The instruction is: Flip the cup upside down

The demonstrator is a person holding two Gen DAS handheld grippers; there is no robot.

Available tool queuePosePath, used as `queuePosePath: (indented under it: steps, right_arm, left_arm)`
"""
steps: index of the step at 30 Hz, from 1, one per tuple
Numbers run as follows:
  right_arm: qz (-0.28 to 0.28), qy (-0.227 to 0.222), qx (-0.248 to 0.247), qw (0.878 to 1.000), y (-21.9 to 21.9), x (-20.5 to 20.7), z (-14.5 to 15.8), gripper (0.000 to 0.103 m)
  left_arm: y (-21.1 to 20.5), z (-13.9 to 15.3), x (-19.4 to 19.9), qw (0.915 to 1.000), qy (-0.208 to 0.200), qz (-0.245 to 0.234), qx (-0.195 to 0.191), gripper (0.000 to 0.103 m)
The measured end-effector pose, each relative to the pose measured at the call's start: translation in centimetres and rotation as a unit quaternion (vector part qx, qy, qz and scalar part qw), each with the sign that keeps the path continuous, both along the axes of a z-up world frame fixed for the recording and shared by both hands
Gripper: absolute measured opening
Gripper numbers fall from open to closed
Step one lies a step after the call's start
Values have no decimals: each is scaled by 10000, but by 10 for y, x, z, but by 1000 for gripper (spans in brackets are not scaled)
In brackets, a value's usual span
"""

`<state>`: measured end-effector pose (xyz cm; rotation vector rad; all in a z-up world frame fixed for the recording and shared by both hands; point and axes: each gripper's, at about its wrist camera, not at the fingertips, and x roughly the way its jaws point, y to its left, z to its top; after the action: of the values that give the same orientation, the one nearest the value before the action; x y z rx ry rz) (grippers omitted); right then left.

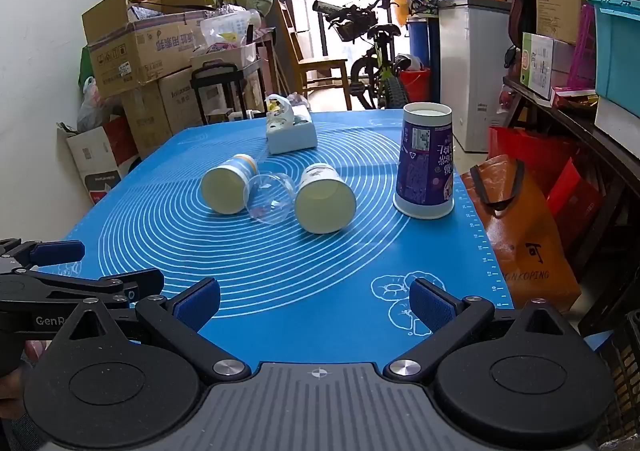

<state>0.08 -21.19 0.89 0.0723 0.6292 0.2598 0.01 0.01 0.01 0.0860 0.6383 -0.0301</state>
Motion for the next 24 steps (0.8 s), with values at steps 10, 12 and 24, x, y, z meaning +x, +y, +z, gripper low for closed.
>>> queuePosePath:
  steps: [10, 12, 24]
  right_arm:
    - [0, -8, -5, 10000, 0, 0, 0, 100]
    - [-2, -6, -7, 10000, 0, 0, 0, 100]
    - [-24, 13, 5, 10000, -1, 2, -3, 100]
  left_arm:
    - [1, -1, -1, 10000, -28, -2, 38, 101]
    - [0, -1, -1, 10000, -33, -2, 52, 101]
    - [0, 0, -1, 10000, -29, 4, 50, 101]
